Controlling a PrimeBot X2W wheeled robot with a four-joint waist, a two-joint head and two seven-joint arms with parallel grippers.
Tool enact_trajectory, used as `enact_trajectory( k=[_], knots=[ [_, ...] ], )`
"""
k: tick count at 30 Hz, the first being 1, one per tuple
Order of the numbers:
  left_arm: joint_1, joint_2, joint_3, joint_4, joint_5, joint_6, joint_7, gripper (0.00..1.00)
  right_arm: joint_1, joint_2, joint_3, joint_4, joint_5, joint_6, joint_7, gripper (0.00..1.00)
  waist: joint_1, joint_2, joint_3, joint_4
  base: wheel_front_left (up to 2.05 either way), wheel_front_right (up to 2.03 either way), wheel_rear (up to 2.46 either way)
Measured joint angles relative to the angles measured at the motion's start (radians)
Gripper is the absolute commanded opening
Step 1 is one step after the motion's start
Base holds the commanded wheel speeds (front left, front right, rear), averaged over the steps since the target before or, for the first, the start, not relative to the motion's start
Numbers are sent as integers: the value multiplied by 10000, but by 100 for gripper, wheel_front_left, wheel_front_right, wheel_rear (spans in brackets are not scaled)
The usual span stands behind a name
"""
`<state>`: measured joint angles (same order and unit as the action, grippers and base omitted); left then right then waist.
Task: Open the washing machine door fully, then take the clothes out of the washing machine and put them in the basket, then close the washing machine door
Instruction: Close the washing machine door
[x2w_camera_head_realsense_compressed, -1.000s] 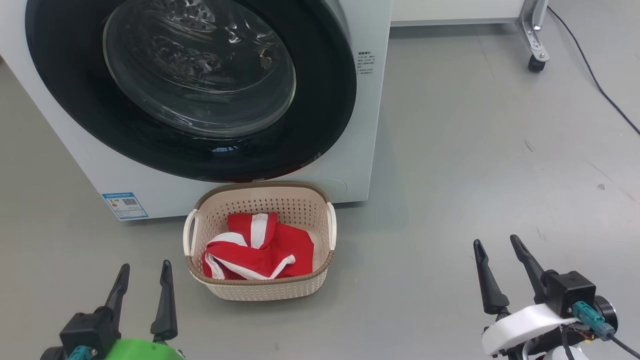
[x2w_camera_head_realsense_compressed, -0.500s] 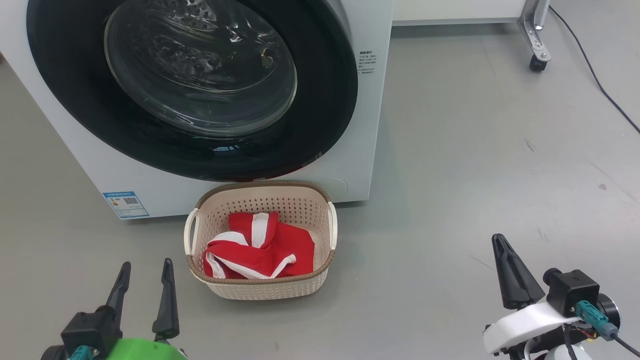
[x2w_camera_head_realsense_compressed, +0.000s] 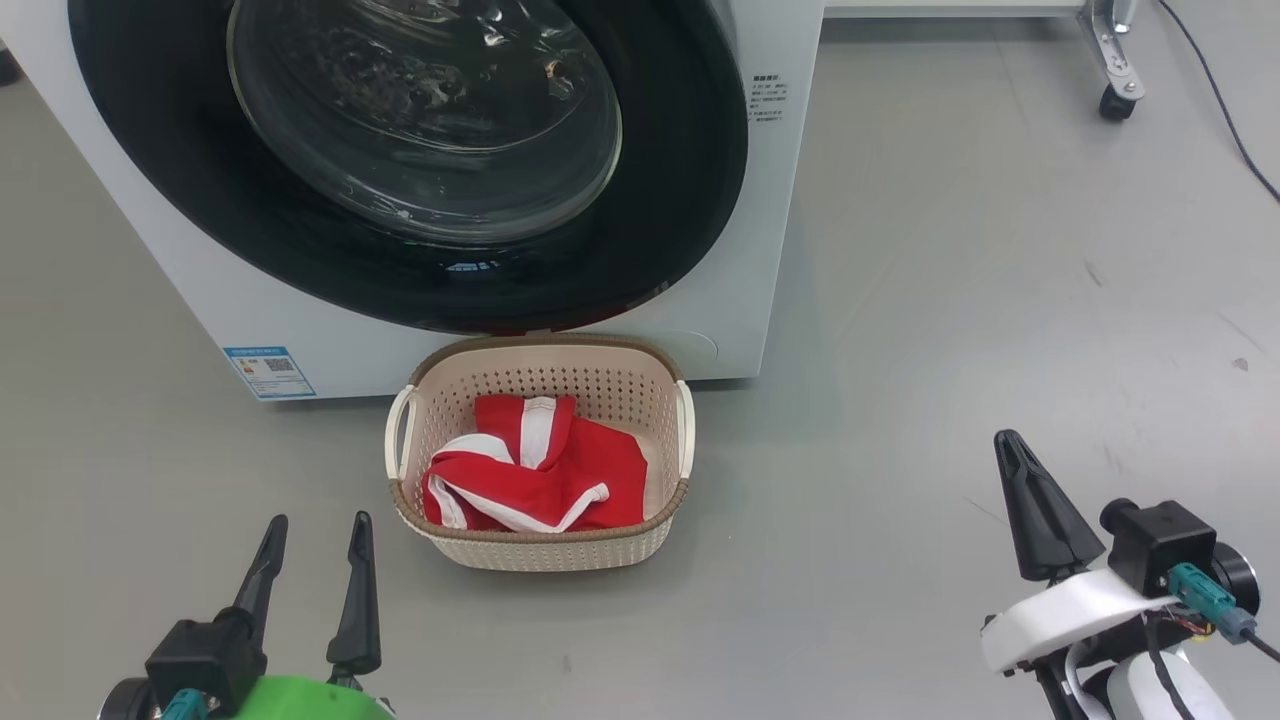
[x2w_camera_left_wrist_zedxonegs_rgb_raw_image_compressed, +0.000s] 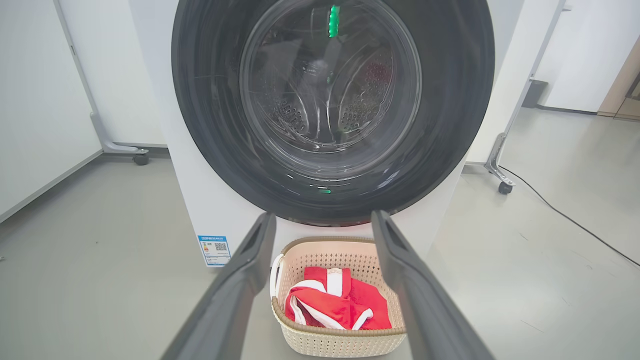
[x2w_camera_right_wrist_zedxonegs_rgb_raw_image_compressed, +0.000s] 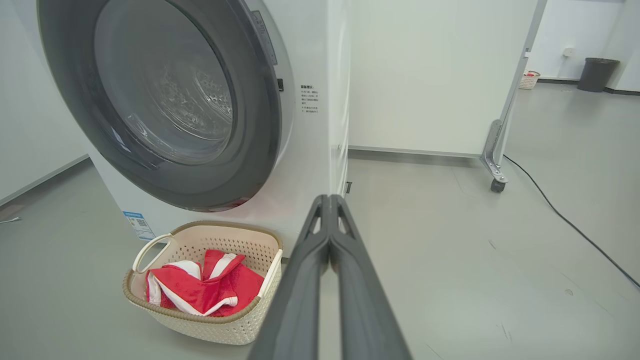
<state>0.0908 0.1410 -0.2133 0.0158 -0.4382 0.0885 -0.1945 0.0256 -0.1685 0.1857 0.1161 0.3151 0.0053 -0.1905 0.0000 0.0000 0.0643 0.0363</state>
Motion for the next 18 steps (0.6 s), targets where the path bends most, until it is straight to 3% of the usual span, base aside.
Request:
enact_trajectory(
  k=[18],
  knots=[
    [-755, -288, -472, -334, 267, -56, -4, 100, -3052, -435, 775, 21, -219, 767, 782, 0, 0, 0, 1258, 872, 0, 0, 0]
  ],
)
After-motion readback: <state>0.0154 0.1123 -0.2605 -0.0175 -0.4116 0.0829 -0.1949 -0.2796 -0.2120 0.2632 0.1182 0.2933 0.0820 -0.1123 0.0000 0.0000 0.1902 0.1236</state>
